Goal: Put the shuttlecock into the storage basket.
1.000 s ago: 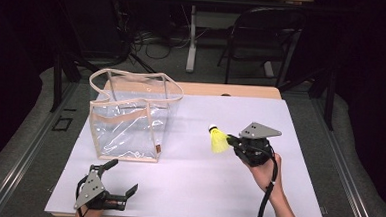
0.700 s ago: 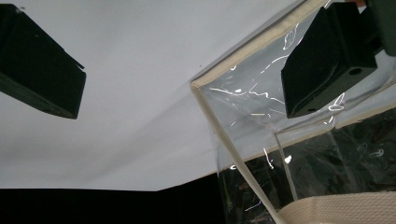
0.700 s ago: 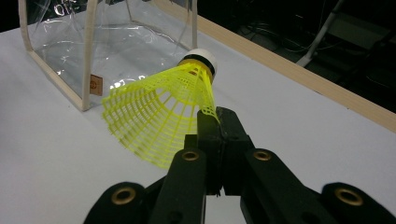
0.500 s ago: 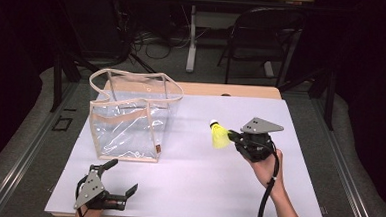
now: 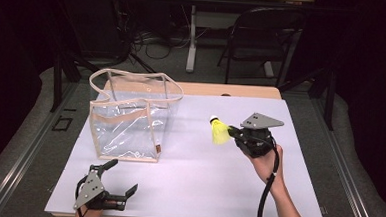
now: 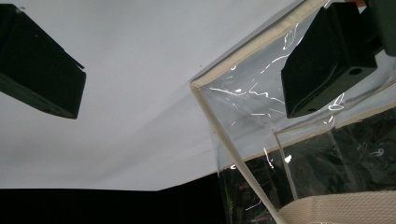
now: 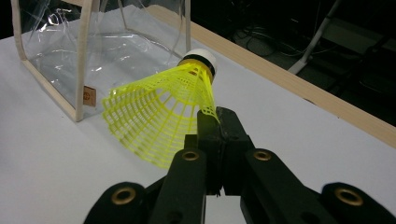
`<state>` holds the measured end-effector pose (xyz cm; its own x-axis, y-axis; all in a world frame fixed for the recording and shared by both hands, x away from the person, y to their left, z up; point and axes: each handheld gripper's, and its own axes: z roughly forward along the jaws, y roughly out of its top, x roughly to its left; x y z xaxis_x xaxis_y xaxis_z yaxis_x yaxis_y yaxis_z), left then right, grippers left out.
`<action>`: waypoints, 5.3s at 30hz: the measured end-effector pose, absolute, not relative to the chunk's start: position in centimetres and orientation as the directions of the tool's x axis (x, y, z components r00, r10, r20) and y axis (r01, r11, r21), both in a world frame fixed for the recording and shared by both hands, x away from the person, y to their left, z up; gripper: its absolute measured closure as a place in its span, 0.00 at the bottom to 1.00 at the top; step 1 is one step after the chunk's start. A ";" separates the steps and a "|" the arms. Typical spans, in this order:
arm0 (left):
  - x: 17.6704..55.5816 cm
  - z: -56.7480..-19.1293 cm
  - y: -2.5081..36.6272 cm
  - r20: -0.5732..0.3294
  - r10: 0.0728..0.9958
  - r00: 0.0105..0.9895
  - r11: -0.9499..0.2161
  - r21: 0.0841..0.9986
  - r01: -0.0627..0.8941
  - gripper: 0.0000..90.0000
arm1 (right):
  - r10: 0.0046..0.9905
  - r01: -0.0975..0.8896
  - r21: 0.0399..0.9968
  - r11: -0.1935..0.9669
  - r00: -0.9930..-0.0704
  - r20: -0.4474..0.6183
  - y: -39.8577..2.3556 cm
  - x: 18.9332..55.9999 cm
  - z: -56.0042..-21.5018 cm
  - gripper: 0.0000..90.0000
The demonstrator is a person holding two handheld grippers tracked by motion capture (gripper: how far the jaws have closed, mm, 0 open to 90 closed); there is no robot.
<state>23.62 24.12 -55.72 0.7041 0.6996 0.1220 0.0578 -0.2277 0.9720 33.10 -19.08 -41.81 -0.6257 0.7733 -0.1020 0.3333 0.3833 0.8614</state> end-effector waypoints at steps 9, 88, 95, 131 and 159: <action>23.6 -55.7 24.1 0.120 0.700 0.704 -0.225 0.973 0.058 0.00 | 0.775 0.334 0.862 0.381 -0.623 -0.101 -19.0 33.7 -41.5 0.99; 23.5 -55.7 24.2 0.124 0.700 0.703 -0.224 0.973 0.051 0.00 | 0.763 0.310 0.872 0.379 -0.637 -0.106 -16.2 37.7 -37.8 1.00; 23.5 -55.7 24.2 0.124 0.701 0.702 -0.224 0.973 0.051 0.00 | 0.760 0.305 0.873 0.381 -0.641 -0.108 -15.7 38.1 -37.4 1.00; 23.5 -55.6 24.2 0.124 0.702 0.701 -0.219 0.975 0.047 0.00 | 0.736 0.267 0.877 0.399 -0.664 -0.133 -12.8 39.3 -34.7 1.00; 23.5 -55.6 24.3 0.127 0.703 0.699 -0.220 0.974 0.045 0.00 | 0.706 0.240 0.875 0.420 -0.692 -0.149 -10.1 40.0 -33.8 1.00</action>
<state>23.49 24.33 -55.61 0.6994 0.7034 0.1267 0.0449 -0.2202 0.9744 40.04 -10.07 -33.81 -0.6924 0.7059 -0.1493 0.2400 0.4205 0.8750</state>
